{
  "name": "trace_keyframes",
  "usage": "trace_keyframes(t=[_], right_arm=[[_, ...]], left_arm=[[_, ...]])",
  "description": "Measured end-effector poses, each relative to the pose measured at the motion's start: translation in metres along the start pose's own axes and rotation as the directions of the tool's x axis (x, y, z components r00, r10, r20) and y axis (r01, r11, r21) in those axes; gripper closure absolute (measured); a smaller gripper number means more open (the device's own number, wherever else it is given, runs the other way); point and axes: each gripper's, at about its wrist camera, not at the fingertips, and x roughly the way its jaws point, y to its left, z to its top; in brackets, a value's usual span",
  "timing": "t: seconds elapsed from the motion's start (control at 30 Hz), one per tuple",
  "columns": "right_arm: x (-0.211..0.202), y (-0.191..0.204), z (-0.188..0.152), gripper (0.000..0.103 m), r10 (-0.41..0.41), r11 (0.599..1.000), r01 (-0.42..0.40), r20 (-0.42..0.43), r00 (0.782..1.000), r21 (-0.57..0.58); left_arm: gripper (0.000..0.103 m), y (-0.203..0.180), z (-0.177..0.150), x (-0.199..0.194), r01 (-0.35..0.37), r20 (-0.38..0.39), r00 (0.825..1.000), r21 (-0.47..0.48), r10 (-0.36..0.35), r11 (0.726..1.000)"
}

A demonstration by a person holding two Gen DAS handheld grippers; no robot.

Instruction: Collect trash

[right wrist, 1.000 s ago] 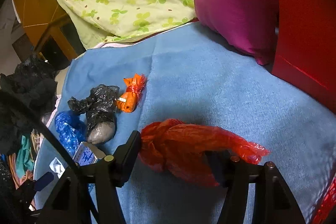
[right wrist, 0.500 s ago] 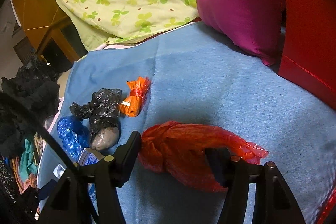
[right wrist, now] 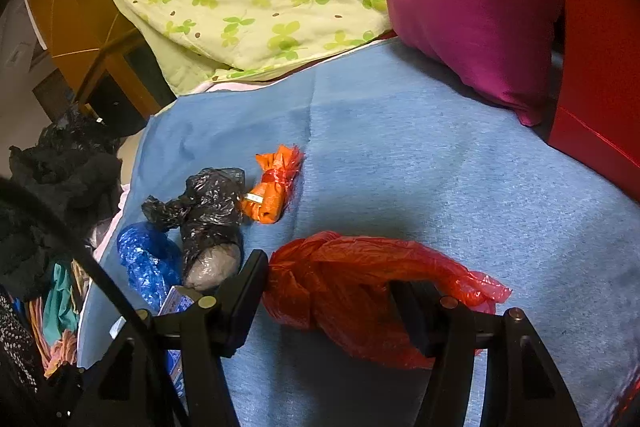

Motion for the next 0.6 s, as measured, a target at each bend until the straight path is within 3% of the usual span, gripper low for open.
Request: trace_keyframes(t=[0.27,0.5,0.6], right_arm=[[0.004,0.005,0.000,0.038,0.006,1.000,-0.006,-0.002,1.000,-0.023],[0.005,0.003,0.001,0.043,0.021,1.000,-0.021,0.000,1.000,-0.014],[0.002,0.000,0.001,0.046,0.033,0.999,-0.033,0.000,0.999,-0.003]], left_arm=[[0.040,0.000,-0.001,0.005,0.013,-0.012,1.000,-0.003,-0.013,1.000],[0.040,0.007,-0.005,0.012,0.136,-0.020,0.990,-0.060,-0.138,0.989],[0.040,0.018,-0.007,0.019,0.150,-0.035,0.987,-0.092,-0.154,0.984]])
